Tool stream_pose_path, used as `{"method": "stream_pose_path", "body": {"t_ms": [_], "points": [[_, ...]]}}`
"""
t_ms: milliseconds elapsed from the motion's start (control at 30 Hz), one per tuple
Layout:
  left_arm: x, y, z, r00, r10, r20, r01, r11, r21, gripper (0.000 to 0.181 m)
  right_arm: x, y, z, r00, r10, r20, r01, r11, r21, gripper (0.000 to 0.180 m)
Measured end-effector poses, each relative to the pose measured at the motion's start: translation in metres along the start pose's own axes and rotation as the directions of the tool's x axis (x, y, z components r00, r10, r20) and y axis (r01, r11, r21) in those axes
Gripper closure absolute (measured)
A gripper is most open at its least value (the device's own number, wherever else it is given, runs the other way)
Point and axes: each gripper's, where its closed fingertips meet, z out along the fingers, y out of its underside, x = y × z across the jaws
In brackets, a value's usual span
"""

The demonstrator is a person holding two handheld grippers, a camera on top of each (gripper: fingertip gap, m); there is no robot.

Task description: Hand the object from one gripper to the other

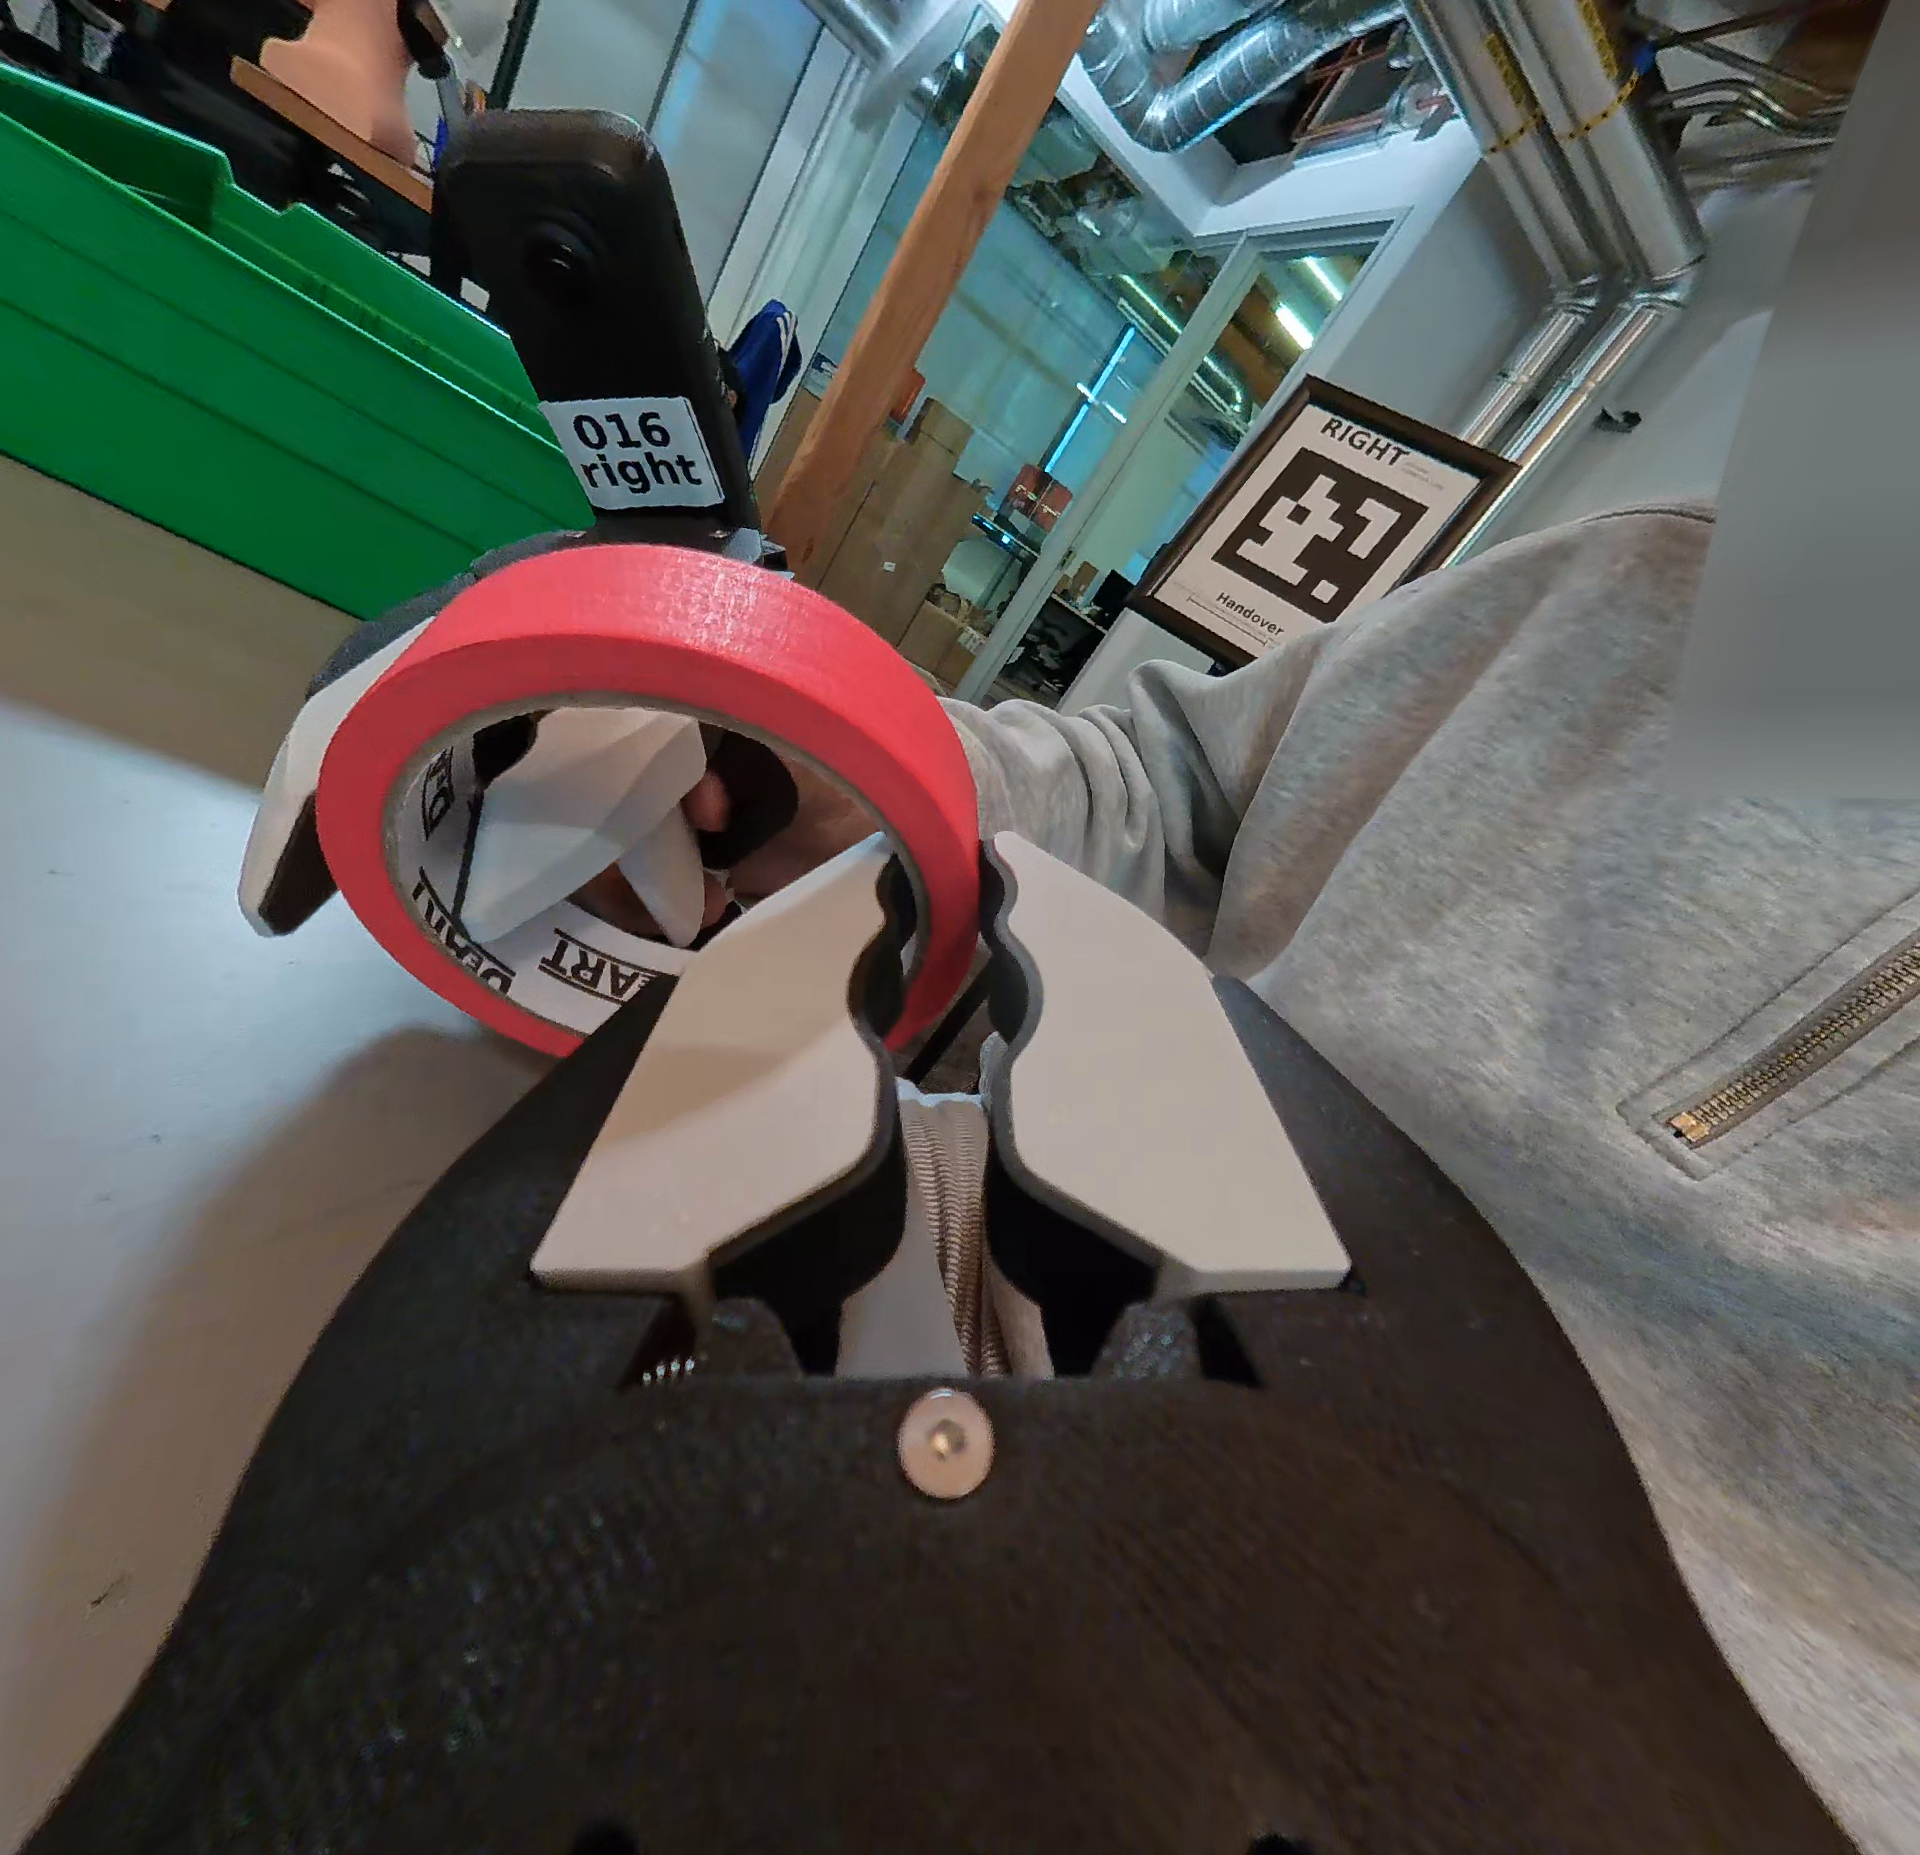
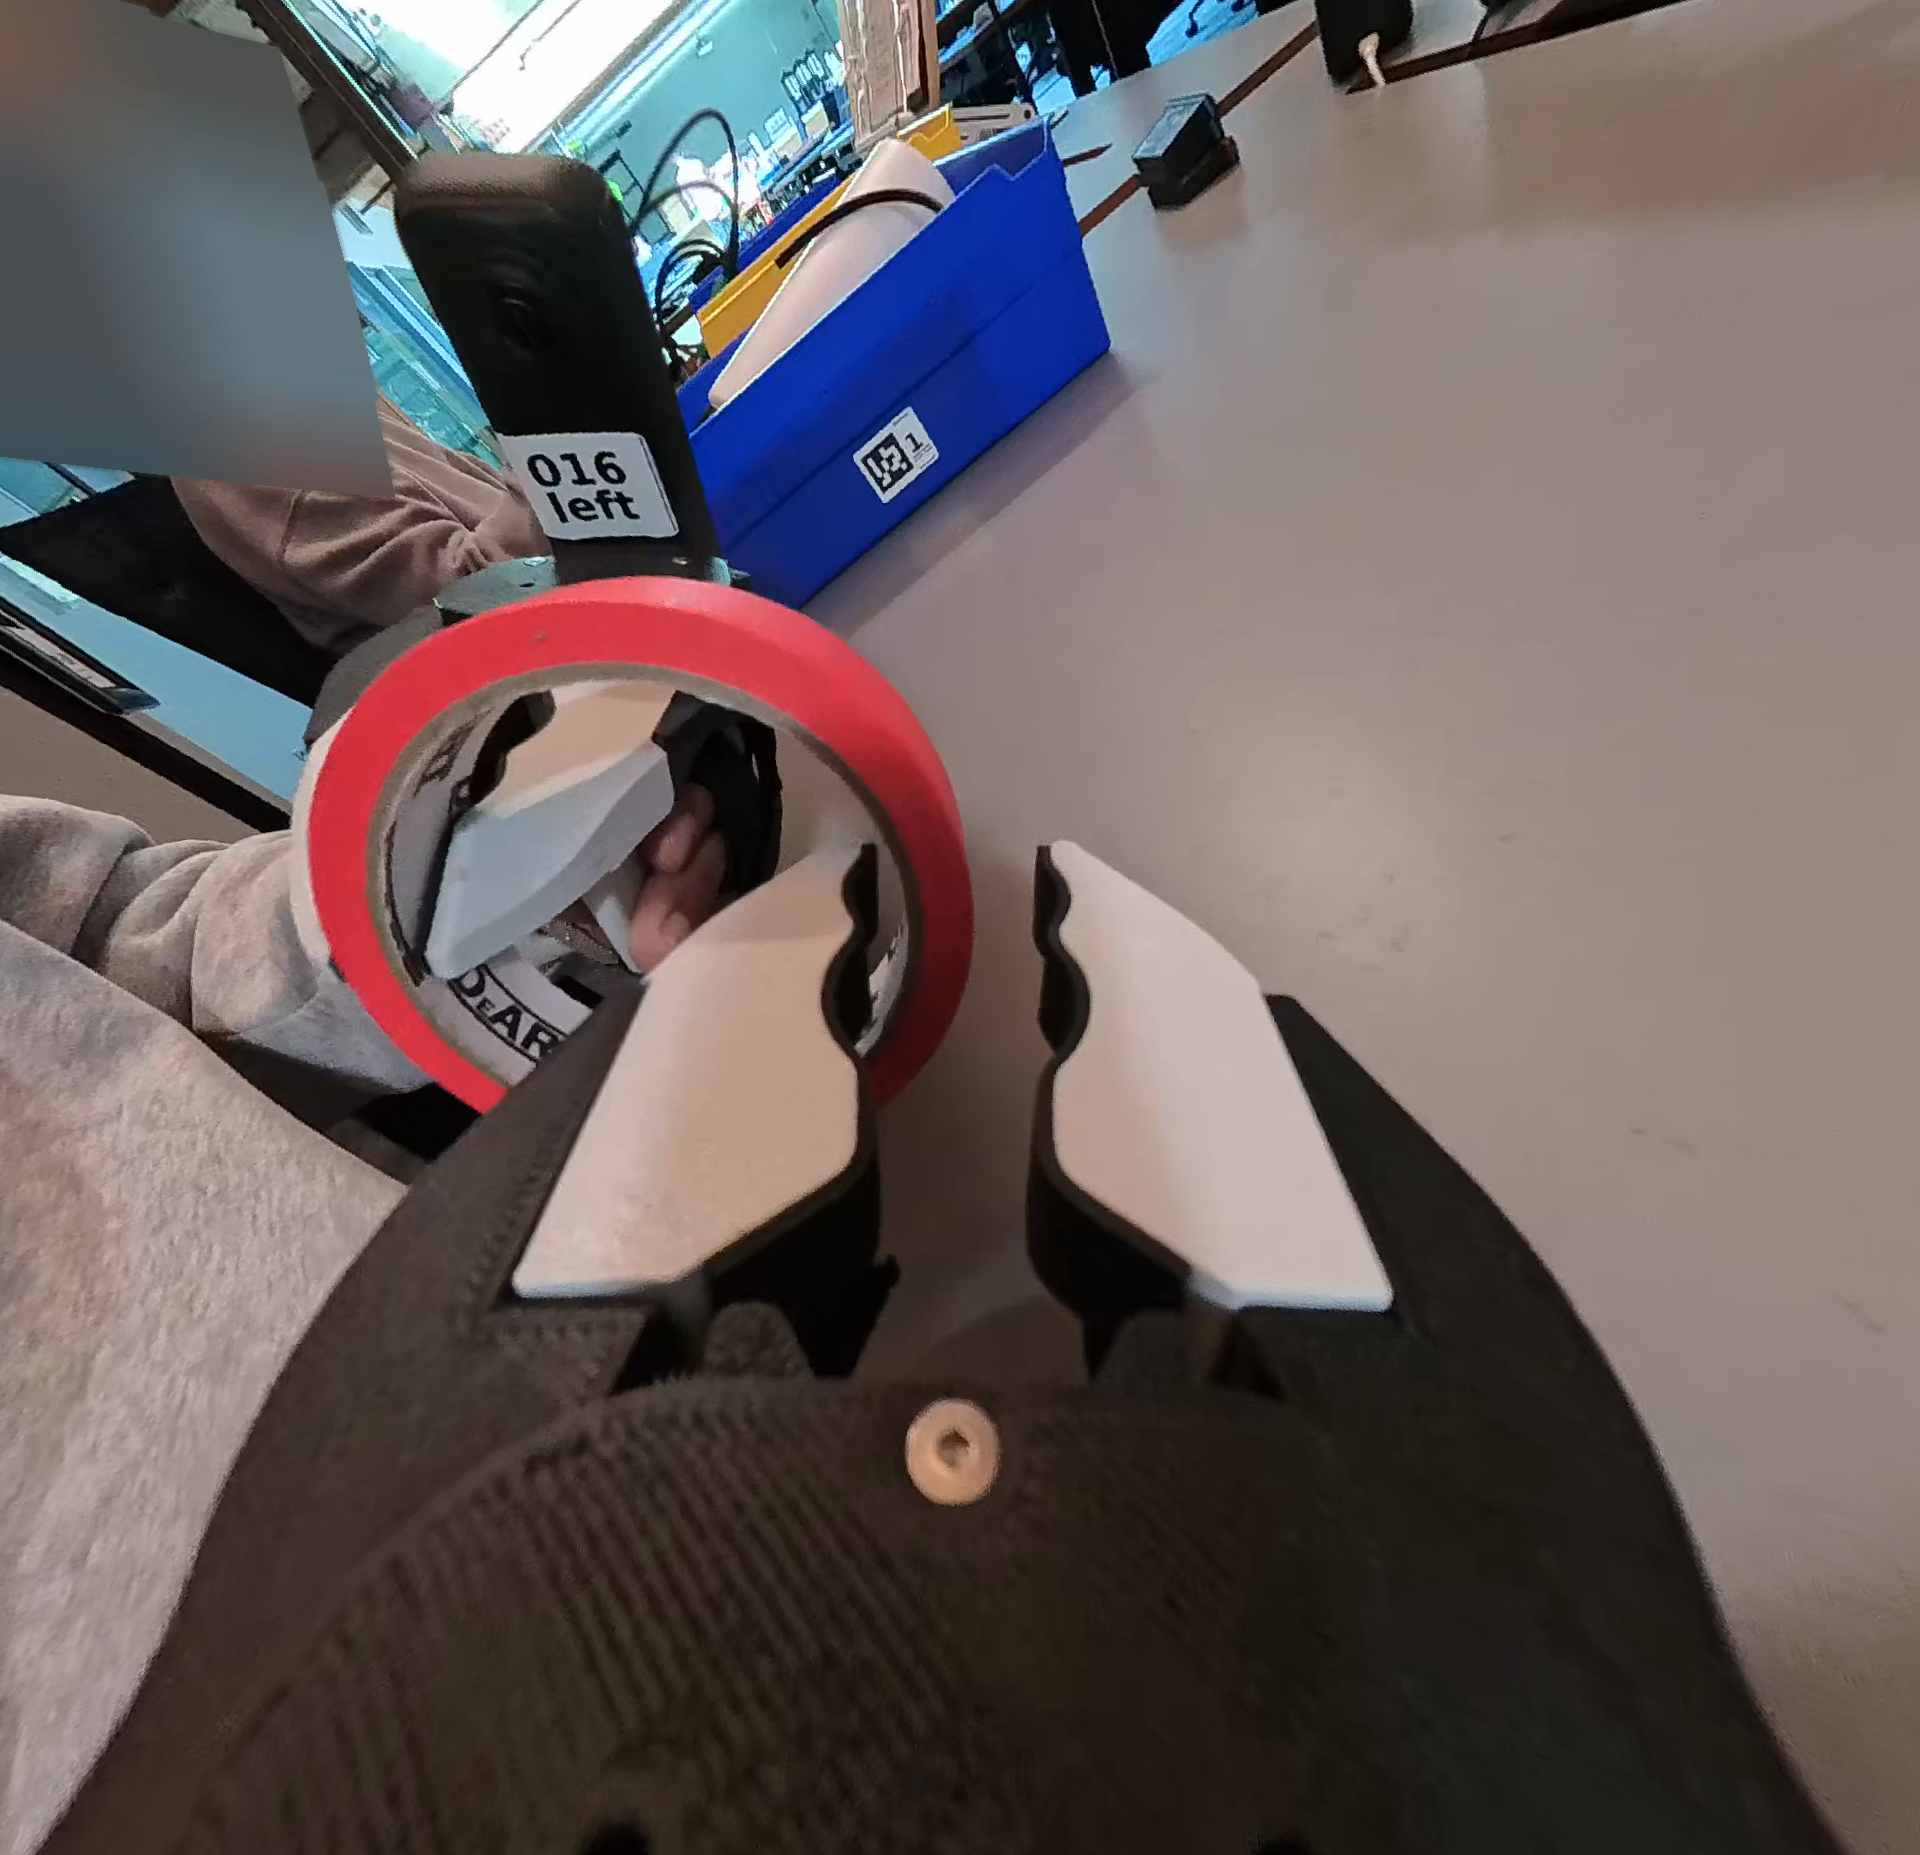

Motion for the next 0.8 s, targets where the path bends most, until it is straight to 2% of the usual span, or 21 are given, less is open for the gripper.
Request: {"method": "stream_pose_path", "body": {"t_ms": [133, 233, 533, 800], "points": [[0.002, 0.001, 0.001, 1.0, 0.005, -0.011, -0.005, 1.0, -0.004, 0.169, -0.001, 0.004, 0.002, 1.0, -0.012, -0.007, 0.012, 1.0, -0.028, 0.154], [0.0, 0.003, 0.002, 1.0, 0.005, -0.001, -0.005, 1.0, -0.015, 0.17, -0.003, 0.005, 0.002, 1.0, -0.025, -0.005, 0.025, 0.999, -0.035, 0.167], [-0.001, -0.005, 0.0, 1.0, -0.01, -0.012, 0.01, 0.998, 0.057, 0.168, -0.002, 0.002, 0.0, 1.0, 0.001, 0.001, -0.001, 1.0, -0.008, 0.168], [-0.009, -0.014, -0.006, 0.999, -0.02, 0.027, 0.016, 0.992, 0.129, 0.146, 0.006, -0.011, -0.011, 0.993, 0.114, 0.039, -0.117, 0.989, 0.092, 0.168]]}}
